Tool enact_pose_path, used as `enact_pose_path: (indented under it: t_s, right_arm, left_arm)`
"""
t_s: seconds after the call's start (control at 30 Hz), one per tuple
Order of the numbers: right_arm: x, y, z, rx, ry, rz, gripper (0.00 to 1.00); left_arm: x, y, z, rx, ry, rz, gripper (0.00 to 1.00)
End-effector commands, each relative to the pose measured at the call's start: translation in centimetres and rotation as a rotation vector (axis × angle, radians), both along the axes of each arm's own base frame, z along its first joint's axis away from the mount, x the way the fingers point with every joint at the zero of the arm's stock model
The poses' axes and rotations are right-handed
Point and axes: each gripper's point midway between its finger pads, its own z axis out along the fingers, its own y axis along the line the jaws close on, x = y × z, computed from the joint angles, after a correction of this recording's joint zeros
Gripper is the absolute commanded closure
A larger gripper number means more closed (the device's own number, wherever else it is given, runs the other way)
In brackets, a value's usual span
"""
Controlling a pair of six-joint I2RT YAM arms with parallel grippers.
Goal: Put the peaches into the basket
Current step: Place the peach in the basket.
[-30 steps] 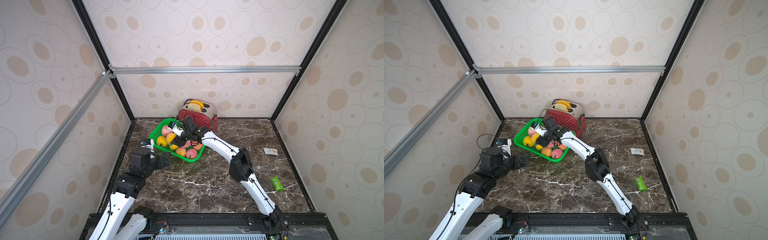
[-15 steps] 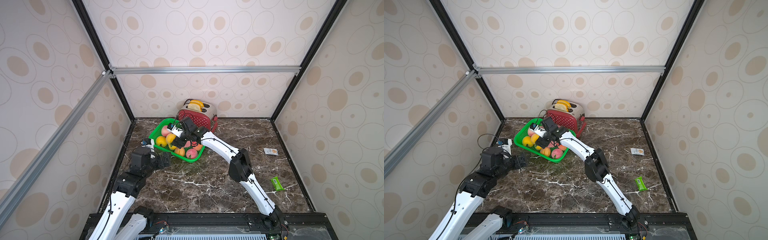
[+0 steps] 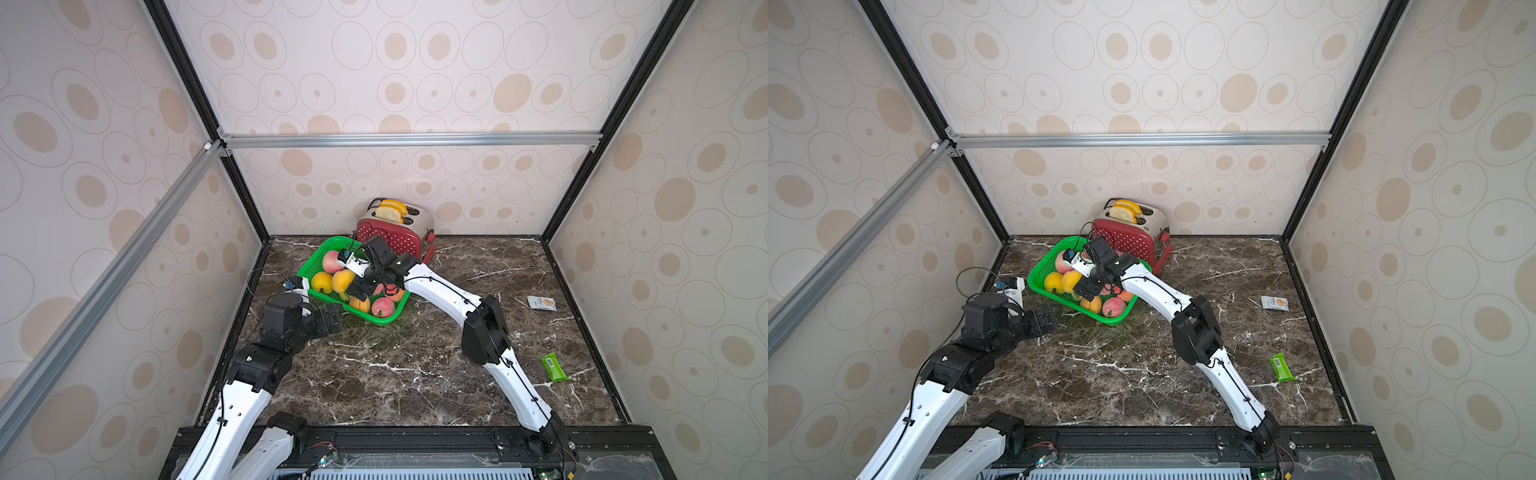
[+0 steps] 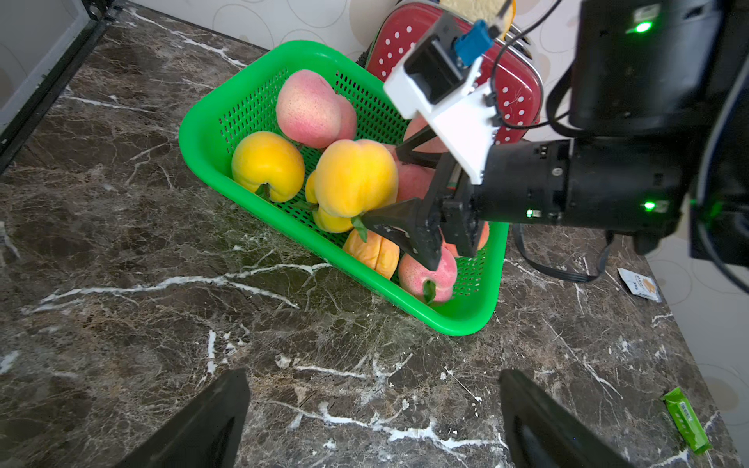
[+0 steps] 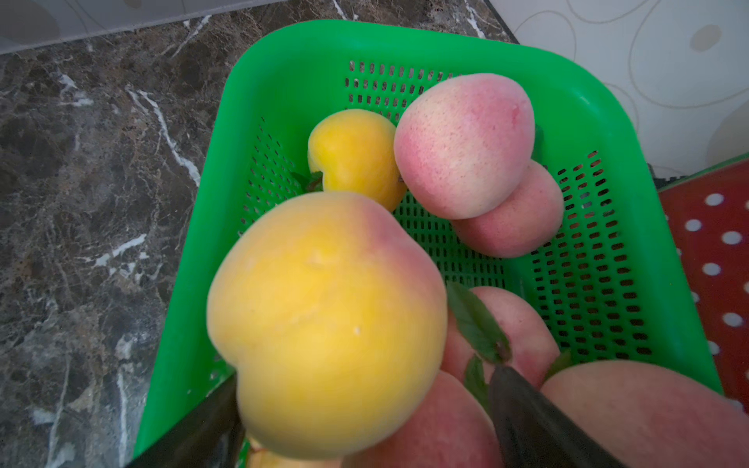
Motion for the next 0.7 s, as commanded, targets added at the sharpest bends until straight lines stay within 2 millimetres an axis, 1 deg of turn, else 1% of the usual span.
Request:
enact_pose_path:
  t_s: [0.0,0.1,0.23,0.33,0.4,0.47,0.53,0.63,0.67]
  right_arm:
    - [-1.0,-0.6,6.2,0.086,-0.066,0.006,0.05]
    - [-1.4,-1.3,7.7,0.098,-0.075,0.005,0.04]
    - [-2.0,-2.4,8.6,0.097,-0.088,-0.003,0.03]
    - [-2.4,-3.8,9.2,0.095,-0.101,-0.035,0.03]
    - [-2.6,-5.6,9.2,0.068,-0.120,-0.085,0.03]
    - [-2.5,-8.6,8.7,0.020,-0.154,-0.169,0.00]
    - [-2.6,-12.2,8.0,-0.018,-0.172,-0.255,0.00]
    - [-3.3,-18.9,6.6,-0.046,-0.152,-0.398,0.00]
    - [-3.5,-21.6,5.9,-0.061,-0.143,-0.453,0.00]
  left_arm:
    - [0.1,0.3,-0.5,0.030,0.004,0.001,0.01]
    - [0.1,0.4,-0.8,0.039,0.011,0.001,0.01]
    - [0.2,0.4,-1.0,0.048,0.017,-0.002,0.01]
    - [0.4,0.4,-1.2,0.057,0.034,0.000,0.01]
    - [0.6,0.6,-1.5,0.075,0.055,0.004,0.01]
    - [0.8,0.9,-1.8,0.101,0.076,0.019,0.01]
    - [1.1,1.2,-1.7,0.127,0.076,0.026,0.01]
    - [1.3,2.4,-1.9,0.189,0.106,0.067,0.01]
    - [1.4,3.0,-1.8,0.212,0.109,0.101,0.01]
